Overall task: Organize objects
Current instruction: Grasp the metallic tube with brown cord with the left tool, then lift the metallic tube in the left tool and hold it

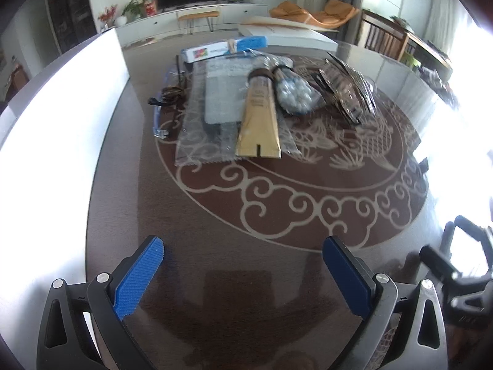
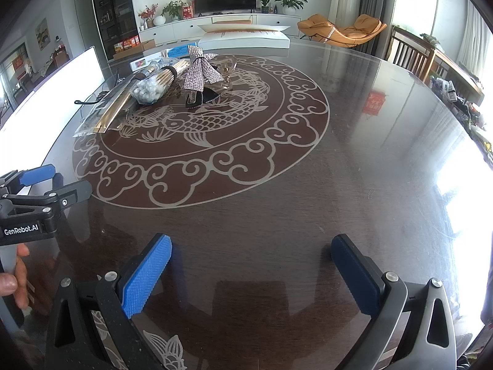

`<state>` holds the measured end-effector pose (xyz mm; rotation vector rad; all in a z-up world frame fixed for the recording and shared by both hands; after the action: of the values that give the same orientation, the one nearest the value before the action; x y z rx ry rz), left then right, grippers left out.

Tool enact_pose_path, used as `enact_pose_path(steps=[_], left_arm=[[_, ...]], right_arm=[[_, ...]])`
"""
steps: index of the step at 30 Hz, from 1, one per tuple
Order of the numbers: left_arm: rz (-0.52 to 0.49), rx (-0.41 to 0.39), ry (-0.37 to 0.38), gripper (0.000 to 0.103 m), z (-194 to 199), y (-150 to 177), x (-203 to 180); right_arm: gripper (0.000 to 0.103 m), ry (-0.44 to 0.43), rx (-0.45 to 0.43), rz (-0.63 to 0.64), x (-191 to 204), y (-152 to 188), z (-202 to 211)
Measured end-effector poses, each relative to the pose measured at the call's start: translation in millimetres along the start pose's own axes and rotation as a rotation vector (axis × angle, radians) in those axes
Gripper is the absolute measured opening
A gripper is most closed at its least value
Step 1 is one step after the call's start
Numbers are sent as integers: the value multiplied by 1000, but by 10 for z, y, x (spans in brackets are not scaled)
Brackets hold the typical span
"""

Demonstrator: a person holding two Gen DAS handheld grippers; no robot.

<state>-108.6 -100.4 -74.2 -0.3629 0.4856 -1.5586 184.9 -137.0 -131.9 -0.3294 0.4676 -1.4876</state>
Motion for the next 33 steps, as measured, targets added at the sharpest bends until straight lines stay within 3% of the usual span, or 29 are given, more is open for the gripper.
enact_pose_path(steps=[3,5,8,9,10,13,17,18,19,24,28,31,33], left_arm=[[86,-56,110,103,172,-384,82],[87,-54,130,103,148,-710,63],[-17,-39,38,103,-101,-1090,-78],[-60,-25,0,91,-217,-1170,-136],[-104,-1,-36,72,-352,-1234,-191],[-142,46,-38,53,-572,-1305,-249],[-188,57,-55,48,-691,-1257,-341],[-198,43,-40,30,-658,-1231,-369],[-193,31,-20,26,-622,-1205,-380],[-139,4,39,25,-442,-920,-352],[-60,25,117,25,-168,-499,-258],[-44,54,116,25,-6,-74,-155],[-36,30,91,26,119,88,-83]], right_arm=[[103,-1,-1,-1,21,-69,116],[103,-1,-1,-1,28,-70,134],[103,-1,-1,-2,36,-76,155],[103,-2,-1,-2,37,-77,161],[103,-2,-1,-2,47,-84,180],[103,-3,-2,-2,46,-191,249],[103,-4,-3,-2,70,-256,322],[103,-5,-3,-2,73,-255,326],[103,-5,-3,-2,76,-253,328],[103,-6,-3,-2,86,-279,384],[103,-8,-4,-1,103,-332,444],[103,-8,-4,-1,118,-346,473],[103,-9,-4,-1,119,-350,475]])
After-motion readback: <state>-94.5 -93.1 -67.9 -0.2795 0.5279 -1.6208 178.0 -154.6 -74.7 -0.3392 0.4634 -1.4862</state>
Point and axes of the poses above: each gripper's, at about its wrist camera, not at the fingertips, and z roughly against the way its jaws point, x to its left, y to its underside, the point moved 3 cm from there along -z, roughly the way its jaws point, and after that the axes turned 2 degrees about z, right-handed, at the moved point
